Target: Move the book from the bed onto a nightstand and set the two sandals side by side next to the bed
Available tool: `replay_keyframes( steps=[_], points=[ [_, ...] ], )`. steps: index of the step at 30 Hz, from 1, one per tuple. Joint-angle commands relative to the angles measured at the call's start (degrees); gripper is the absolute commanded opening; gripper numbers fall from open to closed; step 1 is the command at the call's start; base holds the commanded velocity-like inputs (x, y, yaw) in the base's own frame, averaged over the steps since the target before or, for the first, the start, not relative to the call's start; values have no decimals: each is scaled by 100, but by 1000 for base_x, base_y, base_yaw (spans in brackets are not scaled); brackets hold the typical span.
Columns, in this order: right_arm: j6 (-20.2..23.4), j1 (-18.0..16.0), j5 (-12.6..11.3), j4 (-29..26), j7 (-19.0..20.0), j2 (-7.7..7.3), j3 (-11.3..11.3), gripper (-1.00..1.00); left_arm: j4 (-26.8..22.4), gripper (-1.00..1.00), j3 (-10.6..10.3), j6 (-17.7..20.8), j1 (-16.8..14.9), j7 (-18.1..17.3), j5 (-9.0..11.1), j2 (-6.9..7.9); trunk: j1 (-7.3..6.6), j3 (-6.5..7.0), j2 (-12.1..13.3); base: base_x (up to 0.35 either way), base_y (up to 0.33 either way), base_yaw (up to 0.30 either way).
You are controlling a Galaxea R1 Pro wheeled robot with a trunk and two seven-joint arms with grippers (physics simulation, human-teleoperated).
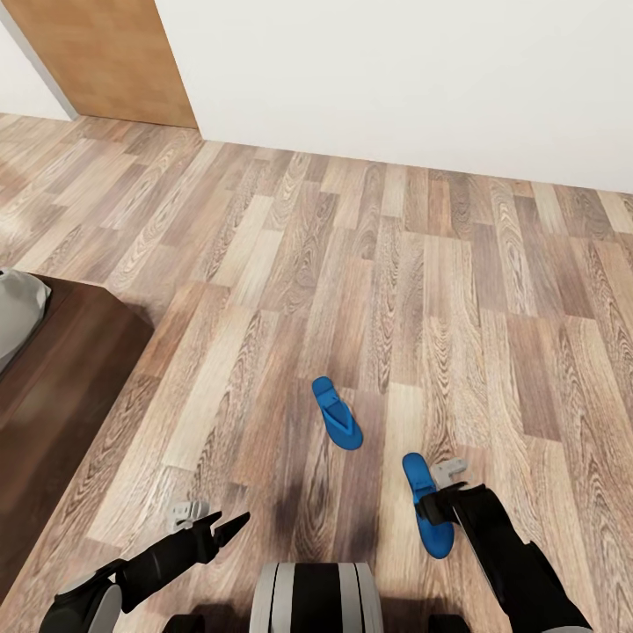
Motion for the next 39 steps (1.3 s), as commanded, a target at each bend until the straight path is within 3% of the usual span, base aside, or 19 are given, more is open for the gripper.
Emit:
replay_keyframes(
  steps=[1, 6, 18, 25, 28, 39],
  points=[
    [-107, -1, 59, -28, 56, -3, 10, 100, -1, 100, 5, 42, -2, -8, 33, 0, -1, -3, -1, 0, 0, 0],
    [-414, 1, 31, -56, 86, -1, 3, 100, -1, 100, 5, 42, -2, -8, 33, -3, -1, -3, -1, 0, 0, 0],
    [-672, 2, 16, 97, 62, 30, 8, 100, -1, 100, 5, 46, -2, -8, 33, 0, -1, -3, -1, 0, 0, 0],
    [-1752, 2, 16, 1007, 41, 34, -4, 100, -1, 100, 5, 42, -2, -8, 33, -2, -1, -3, -1, 0, 0, 0],
    [-2000, 2, 11, 1207, 38, 32, -6, 100, -1, 100, 5, 42, -2, -8, 33, -5, -1, -3, -1, 0, 0, 0],
    [-2176, 2, -1, 1338, 42, 13, -10, 100, 7, 100, 5, 15, -2, -3, 32, -9, -1, -3, -1, 0, 0, 0]
  ],
)
